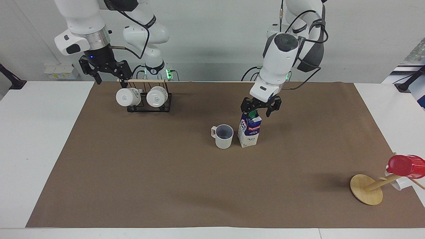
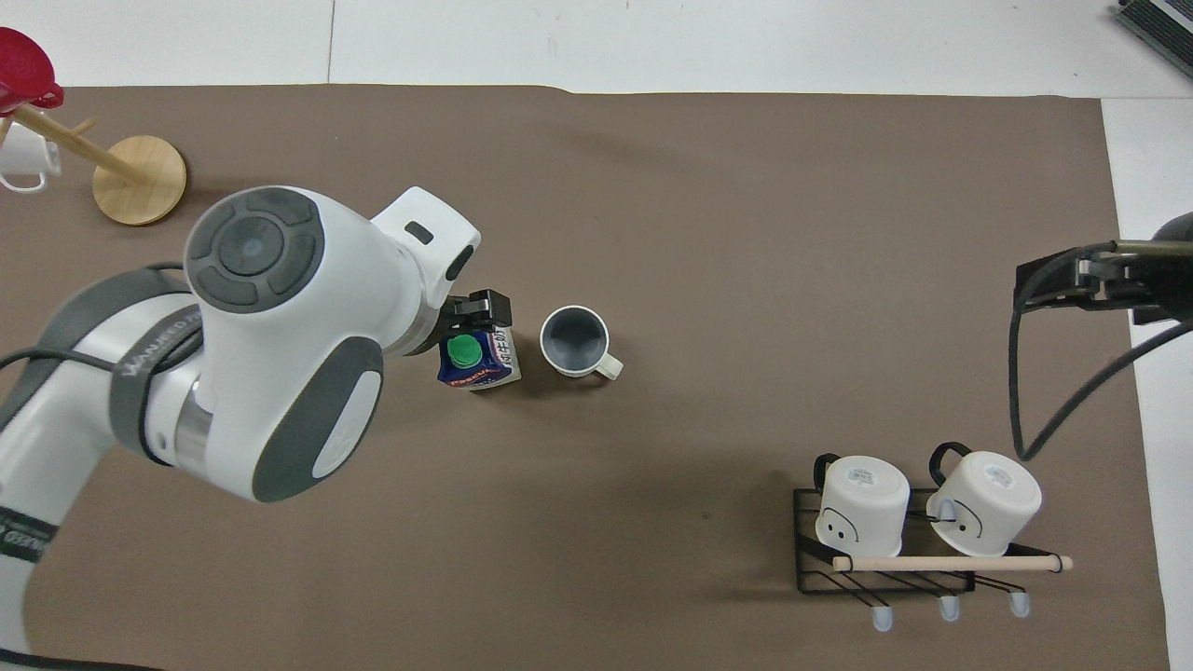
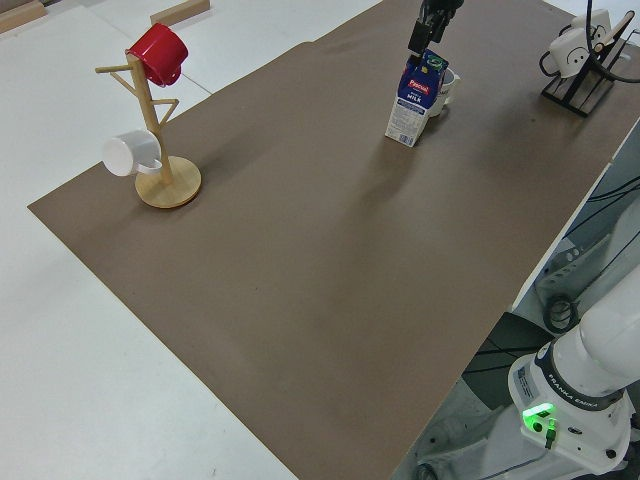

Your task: Place cup and milk on table

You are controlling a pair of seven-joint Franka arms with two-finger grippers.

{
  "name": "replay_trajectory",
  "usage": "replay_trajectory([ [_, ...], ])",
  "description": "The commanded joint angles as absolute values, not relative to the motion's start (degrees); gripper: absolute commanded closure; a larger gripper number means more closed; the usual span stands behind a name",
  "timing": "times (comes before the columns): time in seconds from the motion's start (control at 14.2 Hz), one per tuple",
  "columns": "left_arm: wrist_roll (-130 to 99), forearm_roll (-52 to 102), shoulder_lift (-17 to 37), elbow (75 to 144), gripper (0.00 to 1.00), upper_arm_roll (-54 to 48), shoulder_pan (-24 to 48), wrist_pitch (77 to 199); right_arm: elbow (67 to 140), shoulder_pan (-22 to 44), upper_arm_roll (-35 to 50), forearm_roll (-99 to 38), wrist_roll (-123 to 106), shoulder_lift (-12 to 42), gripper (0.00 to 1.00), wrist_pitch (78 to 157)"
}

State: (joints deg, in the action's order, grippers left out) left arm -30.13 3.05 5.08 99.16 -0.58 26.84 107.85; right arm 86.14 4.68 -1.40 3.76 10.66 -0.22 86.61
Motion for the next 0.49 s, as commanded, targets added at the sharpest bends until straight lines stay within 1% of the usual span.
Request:
replay_trajectory([
  [0.0,-26.30,2.99,3.43,93.26,0.00,-0.09,23.92,98.03,87.54,3.78,-0.79,3.16,9.40,-1.58,0.00,86.84],
  [0.14,-21.65,2.99,0.89,93.16,0.00,0.09,21.81,94.85,87.36,3.78,-0.70,3.16,9.40,-1.49,0.00,87.10],
  [0.42,-9.52,2.99,-4.65,93.16,0.00,0.09,12.42,86.59,87.45,3.78,-0.70,3.16,9.32,-1.49,0.00,87.36],
])
